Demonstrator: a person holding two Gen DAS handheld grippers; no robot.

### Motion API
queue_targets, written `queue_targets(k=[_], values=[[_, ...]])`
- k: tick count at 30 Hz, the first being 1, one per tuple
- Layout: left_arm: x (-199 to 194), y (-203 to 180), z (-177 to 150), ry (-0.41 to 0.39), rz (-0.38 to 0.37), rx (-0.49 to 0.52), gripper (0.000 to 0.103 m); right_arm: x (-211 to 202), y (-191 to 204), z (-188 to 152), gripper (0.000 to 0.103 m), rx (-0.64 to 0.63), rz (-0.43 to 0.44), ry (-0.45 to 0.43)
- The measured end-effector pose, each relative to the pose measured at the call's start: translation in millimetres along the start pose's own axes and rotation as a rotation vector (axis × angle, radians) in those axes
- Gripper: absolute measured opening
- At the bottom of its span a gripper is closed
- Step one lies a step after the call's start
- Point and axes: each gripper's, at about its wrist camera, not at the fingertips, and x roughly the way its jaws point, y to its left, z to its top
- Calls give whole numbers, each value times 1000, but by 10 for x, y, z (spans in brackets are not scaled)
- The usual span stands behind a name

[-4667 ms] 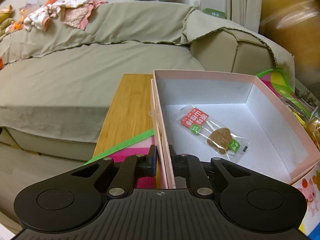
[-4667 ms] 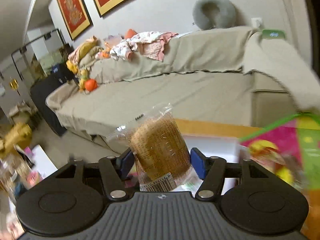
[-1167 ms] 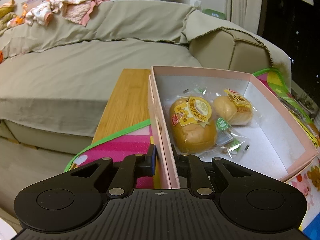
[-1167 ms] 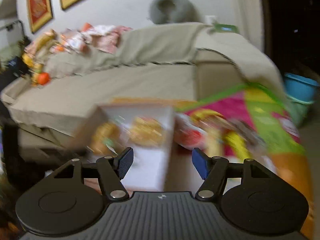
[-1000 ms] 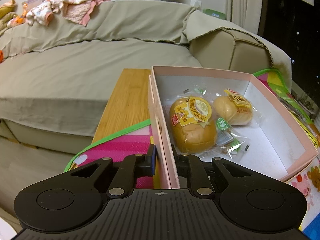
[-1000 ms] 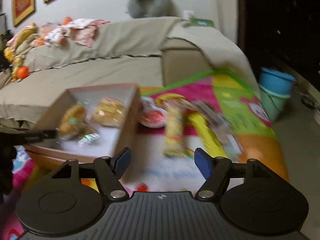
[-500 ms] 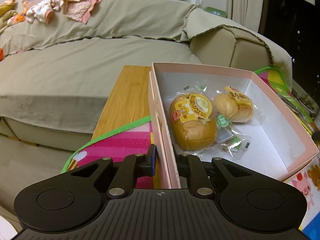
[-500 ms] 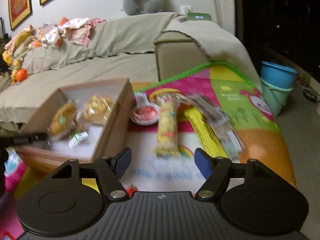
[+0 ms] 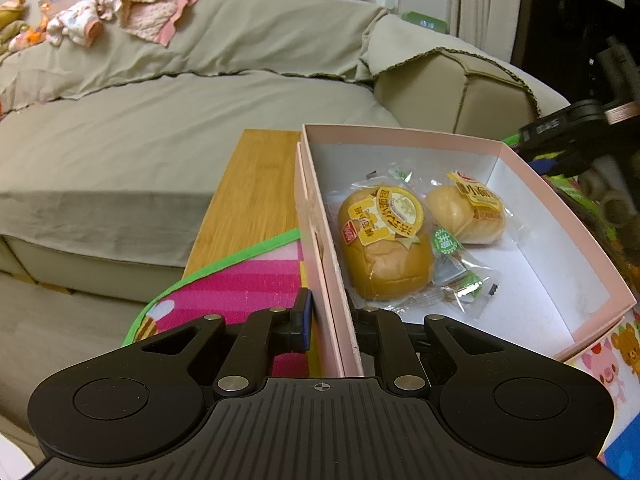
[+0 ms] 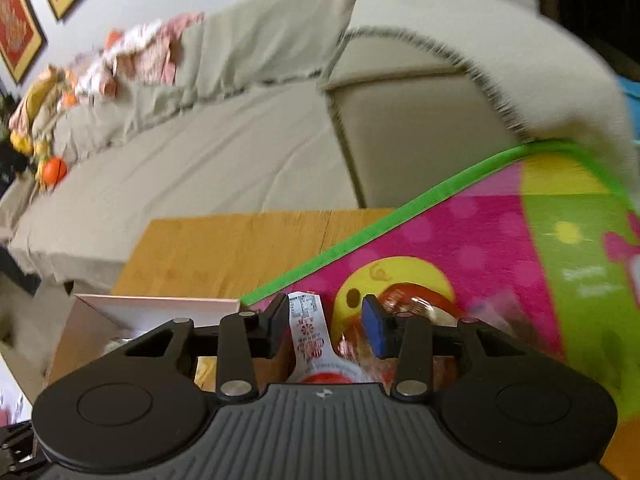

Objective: Organize objects

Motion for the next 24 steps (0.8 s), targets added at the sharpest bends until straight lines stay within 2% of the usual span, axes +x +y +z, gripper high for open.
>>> queue_targets(k=[2,4,7,14,16,18,20,22,24], values=[[4,1,8,1,-1,-3,15,115,-14,-7,38,6,18,30],[7,1,10,1,-1,-8,15,137,-69,-40,32,42,66,47],[10,-2,11,-1,-1,-16,15,76,-104,-145,28,27,57,76],[15,-22,-3,-1,2,-24,15,-311,-173,-450,28,-87,-74,75],[16,-16,-6,1,1,-29,15,-418,-153,-538,28,-158,-154,57],[16,-14,-6,1,1,-30,15,-557,-119,-629,29,-228,-182,31],[14,-11,-6,0,2,-31,15,-725,-122,-723,35,-263,-128,-4],[14,-8,-7,0,3,-33,15,-838,-117,-788,51,-247,-66,-21],[12,-11,-10,1,4,-32,15,-868,-125,-831,51,-209,-15,-21]])
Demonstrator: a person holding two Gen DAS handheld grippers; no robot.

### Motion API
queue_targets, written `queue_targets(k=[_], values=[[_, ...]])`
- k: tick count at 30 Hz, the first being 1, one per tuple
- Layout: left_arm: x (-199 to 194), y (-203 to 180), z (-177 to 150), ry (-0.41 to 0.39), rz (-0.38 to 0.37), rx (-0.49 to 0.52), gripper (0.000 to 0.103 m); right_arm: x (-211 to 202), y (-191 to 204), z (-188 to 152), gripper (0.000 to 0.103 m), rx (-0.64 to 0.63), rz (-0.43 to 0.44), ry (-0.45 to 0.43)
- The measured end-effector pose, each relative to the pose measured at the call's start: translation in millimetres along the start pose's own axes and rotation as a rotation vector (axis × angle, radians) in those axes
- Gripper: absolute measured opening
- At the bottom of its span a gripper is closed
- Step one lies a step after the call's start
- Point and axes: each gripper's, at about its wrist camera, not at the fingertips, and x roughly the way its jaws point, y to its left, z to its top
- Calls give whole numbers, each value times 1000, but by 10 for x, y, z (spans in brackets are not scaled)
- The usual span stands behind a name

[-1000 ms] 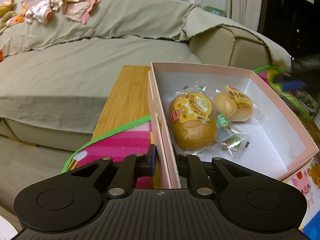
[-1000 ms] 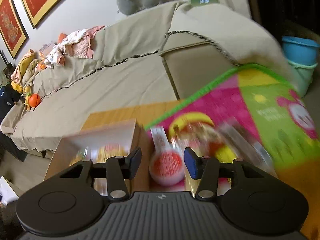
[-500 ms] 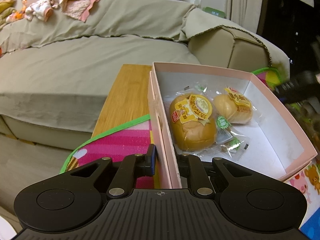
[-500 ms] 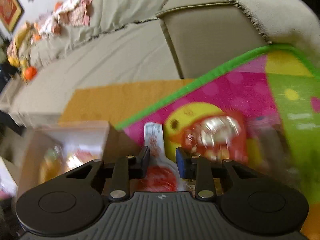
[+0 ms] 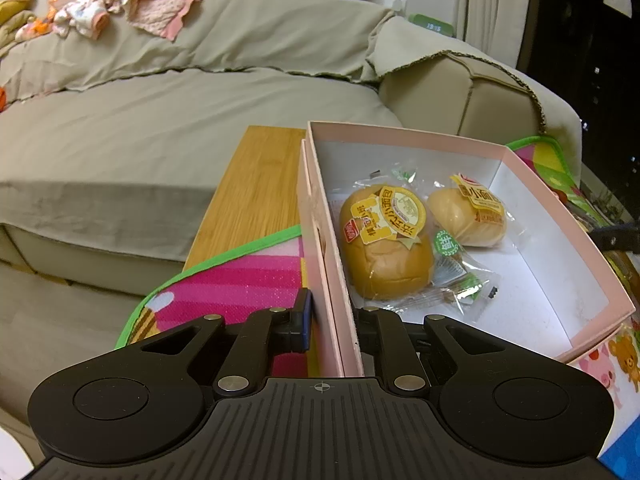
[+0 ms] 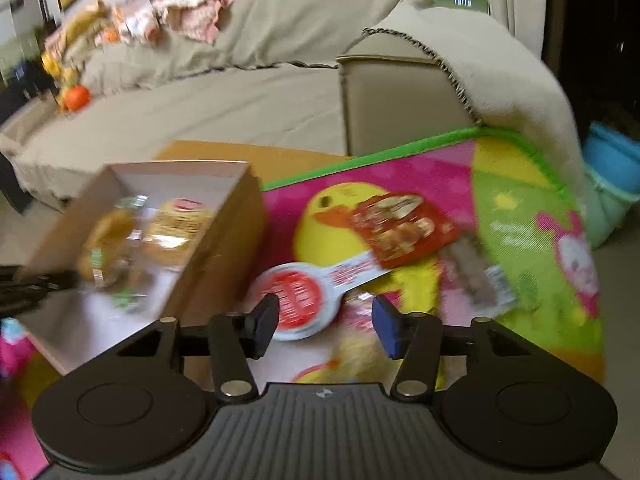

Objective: Organize objects

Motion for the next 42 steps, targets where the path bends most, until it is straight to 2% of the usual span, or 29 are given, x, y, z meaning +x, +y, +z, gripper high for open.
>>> queue_targets(k=[2,6,9,15,17,22,28,35,37,40,42], values=[[-5,-8,-4,2,2,2,15,43,24,-29,53,19,42,14],[-14,-9,-2,5,8,6,15,206,121,-17,66,1,14,17],[-16,8,0,8,1,2,15,349,158,11,66,-45,4,31],[-13,22,-6,8,5,-2,15,426,107,35,67,-39,24,37],[-13,18,-3,9,4,-2,15,417,131,32,61,-42,10,36],[-16,23,-2,9,1,-4,15,307,166,-40,59,-68,-33,43],[-11,-3,6,10,10,-7,15,-127,198,-344,59,-83,-17,56],[20,-56,18,8,10,-11,14,-673,505,-928,60,-165,-26,87],[28,-78,16,8,6,-9,14,-760,676,-1115,60,-249,-67,80],[22,-94,2,7,3,-4,15,-805,900,-1332,63,-374,-191,69],[15,-88,-9,7,-3,-8,15,-861,941,-1366,68,-365,-226,52]])
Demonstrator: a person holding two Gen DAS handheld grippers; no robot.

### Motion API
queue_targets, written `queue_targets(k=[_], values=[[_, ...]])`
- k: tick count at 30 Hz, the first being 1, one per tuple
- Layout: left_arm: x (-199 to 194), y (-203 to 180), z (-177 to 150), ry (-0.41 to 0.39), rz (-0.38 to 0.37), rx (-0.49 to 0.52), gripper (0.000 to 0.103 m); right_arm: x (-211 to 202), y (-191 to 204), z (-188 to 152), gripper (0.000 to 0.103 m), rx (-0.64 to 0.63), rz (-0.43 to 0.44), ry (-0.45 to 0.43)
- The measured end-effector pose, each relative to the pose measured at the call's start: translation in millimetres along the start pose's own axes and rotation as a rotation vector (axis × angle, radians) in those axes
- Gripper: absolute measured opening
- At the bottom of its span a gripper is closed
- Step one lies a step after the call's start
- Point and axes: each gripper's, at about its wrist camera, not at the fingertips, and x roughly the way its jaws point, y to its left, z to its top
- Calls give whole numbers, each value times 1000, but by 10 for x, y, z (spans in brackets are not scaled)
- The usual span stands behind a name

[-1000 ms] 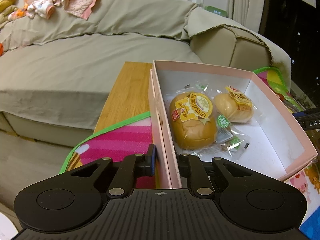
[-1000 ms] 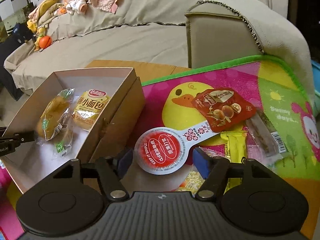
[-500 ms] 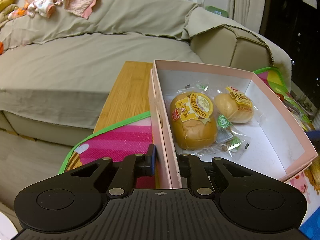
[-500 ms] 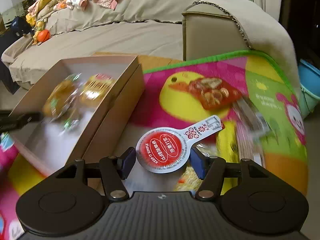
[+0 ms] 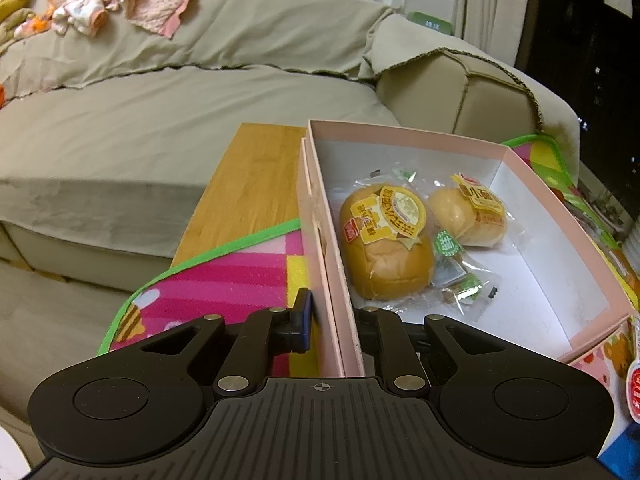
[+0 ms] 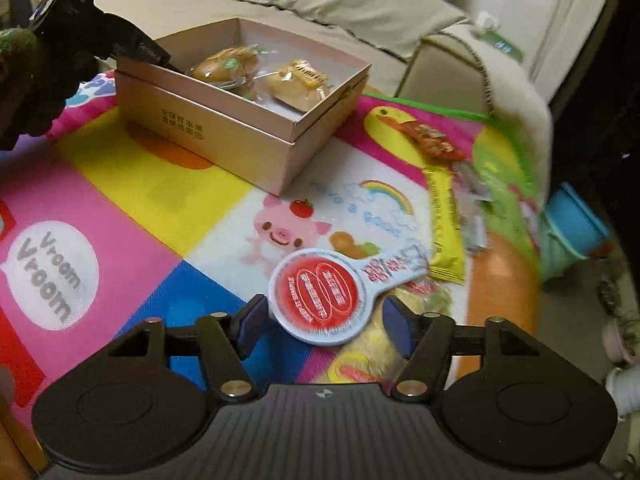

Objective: Organize objects

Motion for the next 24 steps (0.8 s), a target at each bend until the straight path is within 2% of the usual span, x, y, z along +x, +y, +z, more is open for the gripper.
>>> queue_targets(k=[5,8,9,12,13,14,16,18,20,24], values=[[-10,2,-6,0,-1,-2,16,-214,-136,-47,74,193,121,-28],[-19,-1,-19,0,-2,-6,16,-193,-188,-144,75,278,230,21],[-20,-1,-19,0,-2,-7,16,-187,-180,-170,75,270,210,25],[-27,-8,-21,0,-2,-7,16,-158,-159,-169,75,213,-2,42],[-29,-10,-24,0,-2,-6,16,-146,-185,-162,75,221,-41,42],[-29,-8,-24,0,-3,-6,16,-149,-221,-155,75,248,-24,35],[-28,-10,-24,0,-2,-6,16,-185,-247,-133,75,304,70,15],[-29,-6,-27,0,-1,-6,16,-158,-165,-113,75,302,122,8],[-33,-5,-23,0,0,-8,16,-56,-71,-85,75,293,121,21],[-49,-14,3,-6,13,-4,15,154,-87,-18,81,345,36,15]])
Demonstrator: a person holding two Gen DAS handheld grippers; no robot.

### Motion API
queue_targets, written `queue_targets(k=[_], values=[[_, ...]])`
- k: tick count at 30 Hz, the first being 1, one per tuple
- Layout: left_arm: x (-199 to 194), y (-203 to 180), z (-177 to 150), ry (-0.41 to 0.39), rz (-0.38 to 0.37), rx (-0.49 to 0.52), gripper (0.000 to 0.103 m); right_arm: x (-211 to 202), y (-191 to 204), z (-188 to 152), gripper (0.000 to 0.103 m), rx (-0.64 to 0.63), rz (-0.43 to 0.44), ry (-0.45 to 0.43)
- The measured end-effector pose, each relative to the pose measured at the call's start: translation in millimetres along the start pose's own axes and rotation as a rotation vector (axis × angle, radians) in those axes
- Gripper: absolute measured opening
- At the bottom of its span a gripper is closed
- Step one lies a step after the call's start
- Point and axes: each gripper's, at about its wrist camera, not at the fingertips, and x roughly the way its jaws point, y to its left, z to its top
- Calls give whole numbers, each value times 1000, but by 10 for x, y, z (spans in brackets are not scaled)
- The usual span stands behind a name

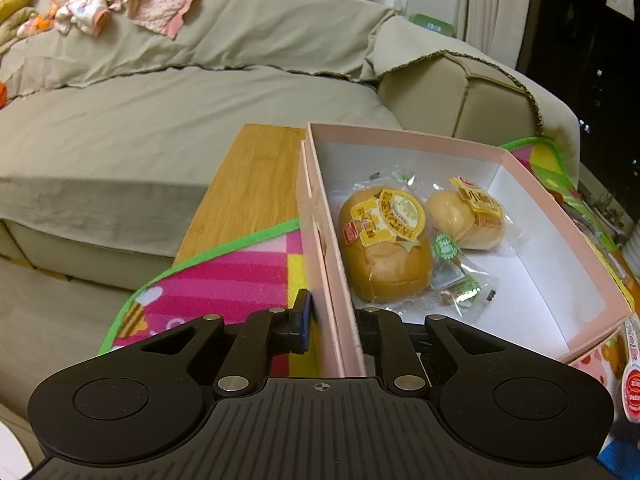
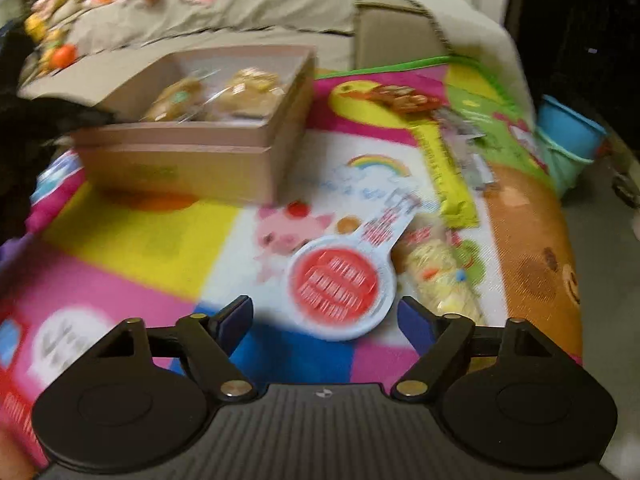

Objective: Organize objects

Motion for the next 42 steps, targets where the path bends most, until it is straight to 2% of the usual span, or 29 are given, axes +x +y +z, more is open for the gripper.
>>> queue_targets(k=[3,5,6,11,14,17,22,27,33,37,42], values=[[-48,-4,43,-25,13,5,14,80,-42,91,80,41,1,-29],[-80,-6,72,-35,12,13,14,91,-48,115,64,25,-2,-27],[-79,-11,73,-35,12,19,14,91,-34,116,62,6,-7,-23],[-60,1,43,-29,4,20,14,20,-63,94,61,-8,6,-19],[-59,-4,45,-31,7,17,14,-136,-100,139,61,5,26,-45],[-59,2,49,-29,4,8,14,-363,-73,327,61,-11,42,-125],[-70,9,42,-28,2,-2,14,-755,112,802,61,-88,103,-316],[-85,14,31,-25,-3,-11,15,-800,315,1187,61,-109,179,-422],[-90,16,25,-24,-6,-7,15,-605,432,1256,67,-105,232,-400],[-90,17,16,-26,-6,-12,15,-581,339,1147,74,-106,175,-382],[-87,30,24,-25,-13,-16,15,-550,73,953,77,-49,97,-334]])
